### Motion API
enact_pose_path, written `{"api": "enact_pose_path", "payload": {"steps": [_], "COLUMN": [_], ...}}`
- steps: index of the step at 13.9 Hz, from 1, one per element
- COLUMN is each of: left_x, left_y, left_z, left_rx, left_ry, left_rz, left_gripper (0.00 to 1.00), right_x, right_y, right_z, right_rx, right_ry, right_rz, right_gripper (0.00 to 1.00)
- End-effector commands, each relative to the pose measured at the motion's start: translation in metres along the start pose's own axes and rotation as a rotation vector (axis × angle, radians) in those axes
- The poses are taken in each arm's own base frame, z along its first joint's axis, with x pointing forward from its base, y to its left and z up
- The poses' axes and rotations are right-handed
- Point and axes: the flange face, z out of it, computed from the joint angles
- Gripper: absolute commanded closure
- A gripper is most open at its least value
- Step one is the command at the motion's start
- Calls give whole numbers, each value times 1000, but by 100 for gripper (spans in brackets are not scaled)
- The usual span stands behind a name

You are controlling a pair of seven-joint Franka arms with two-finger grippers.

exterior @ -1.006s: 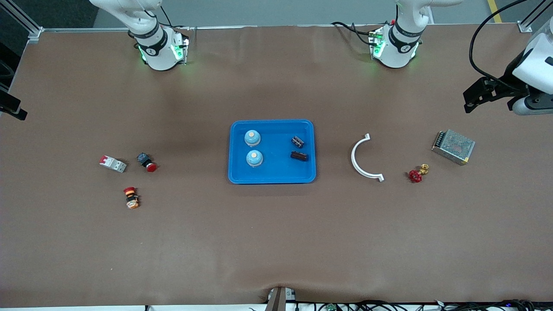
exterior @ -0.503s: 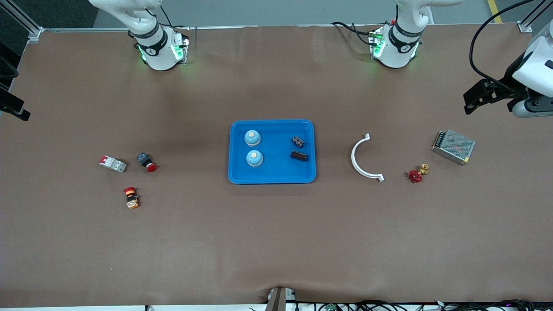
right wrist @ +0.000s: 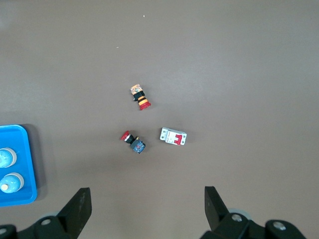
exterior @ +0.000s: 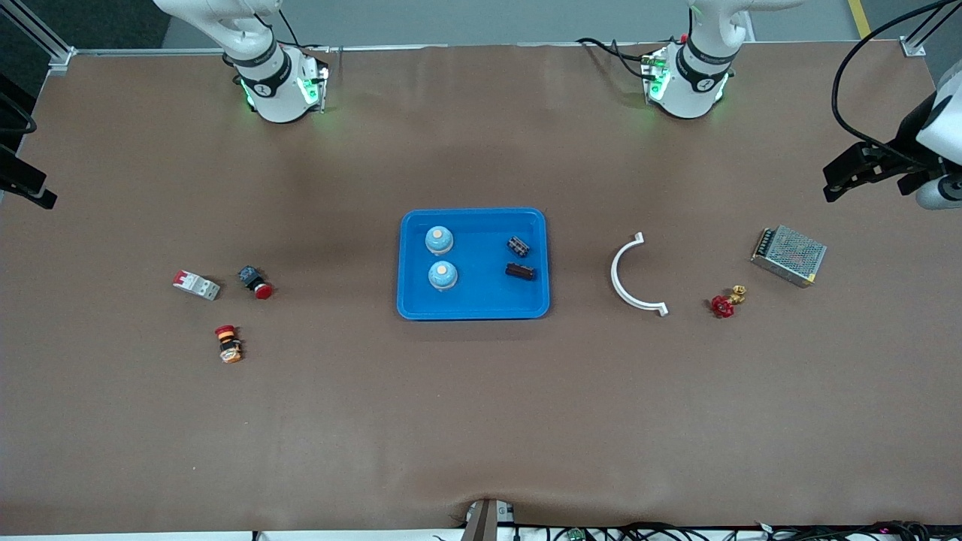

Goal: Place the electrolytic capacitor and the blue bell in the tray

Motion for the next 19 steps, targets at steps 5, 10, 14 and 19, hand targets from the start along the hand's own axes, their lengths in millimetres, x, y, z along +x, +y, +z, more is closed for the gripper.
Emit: {"api": "enact_pose_path", "payload": {"steps": [5, 10, 14, 19], "left_x": [6, 5, 0, 0], "left_y": [-7, 1, 9, 11], "left_z": [7, 11, 8, 9], "left_rx": [-27, -43, -53, -52], "left_ry": [-18, -31, -42, -44], "left_rz": [1, 14, 27, 25], "left_gripper": [0, 0, 0, 0], "right_x": [-10, -14, -11, 0], "right_y": [-3, -14, -22, -23], "right_z": [1, -1, 3, 24], "right_rx": [17, 20, 20, 16], "right_ry": [12, 30, 20, -12], "right_rz": [15, 50, 92, 93], "right_gripper": [0, 0, 0, 0]}}
